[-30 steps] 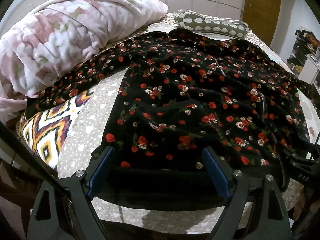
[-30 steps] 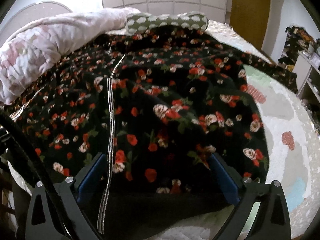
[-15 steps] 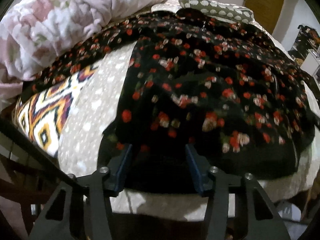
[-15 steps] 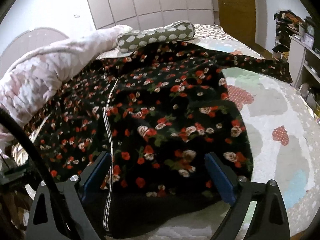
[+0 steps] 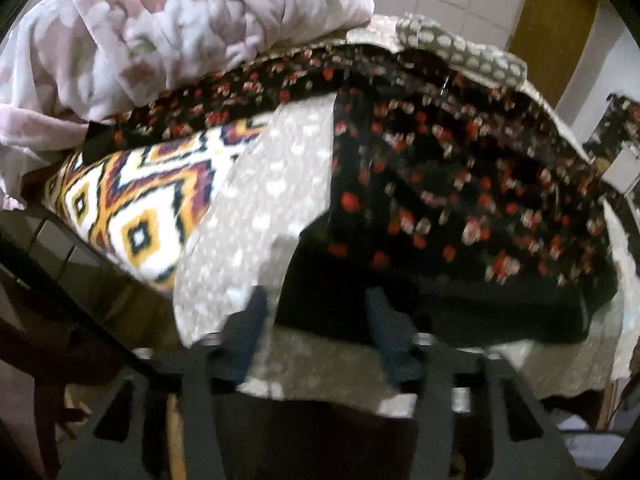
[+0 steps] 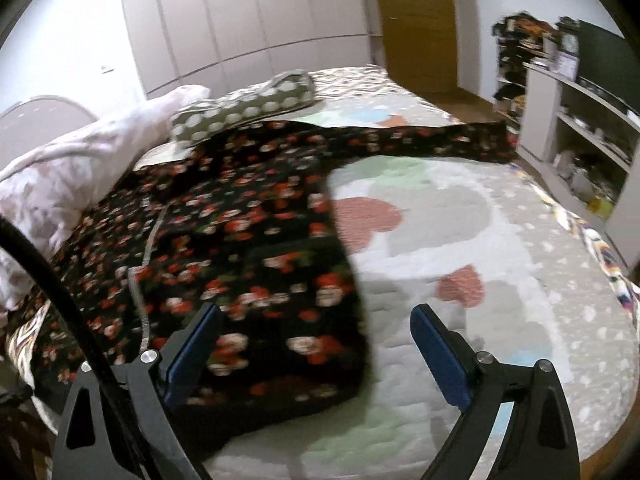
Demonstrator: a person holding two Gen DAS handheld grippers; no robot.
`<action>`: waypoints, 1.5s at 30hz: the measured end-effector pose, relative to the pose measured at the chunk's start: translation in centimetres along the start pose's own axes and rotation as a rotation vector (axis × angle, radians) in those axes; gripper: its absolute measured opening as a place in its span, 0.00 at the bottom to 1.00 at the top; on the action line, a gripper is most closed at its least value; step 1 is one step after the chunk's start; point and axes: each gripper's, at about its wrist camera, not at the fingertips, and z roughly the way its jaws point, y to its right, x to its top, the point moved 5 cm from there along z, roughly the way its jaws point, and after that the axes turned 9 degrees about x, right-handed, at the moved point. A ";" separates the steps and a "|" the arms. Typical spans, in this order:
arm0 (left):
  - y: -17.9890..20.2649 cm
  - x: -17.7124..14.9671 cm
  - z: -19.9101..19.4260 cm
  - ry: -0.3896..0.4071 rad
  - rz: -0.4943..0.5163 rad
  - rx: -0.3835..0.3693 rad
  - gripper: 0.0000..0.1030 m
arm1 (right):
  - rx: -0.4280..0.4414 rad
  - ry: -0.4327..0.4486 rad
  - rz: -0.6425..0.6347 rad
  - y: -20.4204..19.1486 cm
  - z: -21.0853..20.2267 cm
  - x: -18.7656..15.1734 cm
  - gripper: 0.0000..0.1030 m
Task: Fold large clothes
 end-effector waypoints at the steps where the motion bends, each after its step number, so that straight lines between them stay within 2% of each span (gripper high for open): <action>1: 0.3 0.5 0.0 0.007 -0.009 -0.018 0.70 | -0.002 -0.002 0.010 0.5 0.0 0.0 0.95; 4: 0.9 2.1 1.0 0.015 -0.033 -0.069 0.71 | 0.031 -0.016 0.022 0.7 0.1 -0.2 0.95; 7: 1.1 3.0 2.8 -0.021 -0.059 -0.118 0.72 | 0.035 -0.039 -0.025 -0.1 0.8 -0.6 0.95; 10: 1.5 2.9 4.3 -0.069 -0.077 -0.121 0.72 | -0.023 -0.078 -0.038 0.3 2.2 -1.4 0.95; 12: 1.9 2.8 4.4 -0.063 -0.058 -0.100 0.72 | -0.026 -0.098 -0.006 1.0 2.9 -1.9 0.95; 14: 2.5 2.6 4.2 -0.060 -0.024 -0.108 0.62 | -0.016 -0.094 -0.005 1.1 2.9 -2.0 0.95; 15: 2.7 2.5 4.1 -0.059 -0.017 -0.112 0.50 | -0.016 -0.087 -0.017 0.9 2.8 -1.9 0.95; 16: 2.8 2.5 4.1 -0.062 -0.010 -0.122 0.34 | -0.017 -0.088 -0.025 0.7 2.8 -1.9 0.95; 18: 3.0 2.4 3.8 -0.084 -0.024 -0.200 0.16 | -0.007 -0.115 -0.023 0.8 3.6 -2.1 0.95; 19: 3.0 2.4 3.7 -0.088 -0.035 -0.215 0.15 | 0.008 -0.129 -0.001 1.0 4.1 -2.4 0.94; 20: 2.9 2.5 3.4 -0.085 -0.040 -0.218 0.15 | 0.033 -0.143 0.023 1.2 4.6 -2.6 0.80; 21: 2.8 2.8 2.9 -0.078 -0.045 -0.229 0.14 | 0.097 -0.162 0.059 1.3 5.0 -2.9 0.65; 23: 2.6 3.2 1.6 -0.061 -0.057 -0.254 0.13 | 0.219 -0.197 0.123 1.0 4.7 -2.9 0.28; 24: 2.3 3.6 0.3 -0.041 -0.066 -0.283 0.12 | 0.250 -0.201 0.142 1.0 4.1 -2.6 0.15; 26: 1.8 4.1 -1.8 -0.009 -0.078 -0.317 0.10 | 0.359 -0.199 0.195 1.0 1.9 -1.3 0.13; 29: 0.5 4.7 -5.5 0.059 -0.102 -0.334 0.03 | 0.459 -0.121 0.214 0.9 -2.8 0.8 0.10; 31: -0.7 4.9 -7.3 0.105 -0.125 -0.328 0.03 | 0.486 -0.066 0.208 1.0 -5.5 1.6 0.09; 33: -2.4 4.7 -8.3 0.143 -0.141 -0.269 0.02 | 0.507 -0.013 0.230 1.4 -7.6 2.0 0.09; 35: -3.5 4.3 -8.6 0.163 -0.142 -0.216 0.02 | 0.462 0.011 0.230 2.2 -8.4 1.7 0.12; 36: -4.2 3.9 -8.6 0.158 -0.149 -0.201 0.02 | 0.423 0.009 0.224 2.6 -8.3 1.3 0.17; 38: -4.9 3.3 -8.3 0.144 -0.159 -0.187 0.03 | 0.350 -0.029 0.221 3.4 -7.5 -0.1 0.39; 39: -5.2 3.1 -8.0 0.138 -0.155 -0.169 0.03 | 0.321 -0.053 0.212 3.6 -7.0 -1.1 0.43; 41: -5.2 2.9 -7.3 0.129 -0.136 -0.144 0.11 | 0.280 -0.088 0.179 3.9 -6.1 -2.7 0.57; 43: -4.6 2.9 -6.1 0.110 -0.127 -0.143 0.38 | 0.262 -0.125 0.143 3.6 -4.5 -4.0 0.64; 45: -3.5 3.0 -4.5 0.081 -0.131 -0.152 0.42 | 0.254 -0.154 0.091 2.7 -2.3 -5.1 0.64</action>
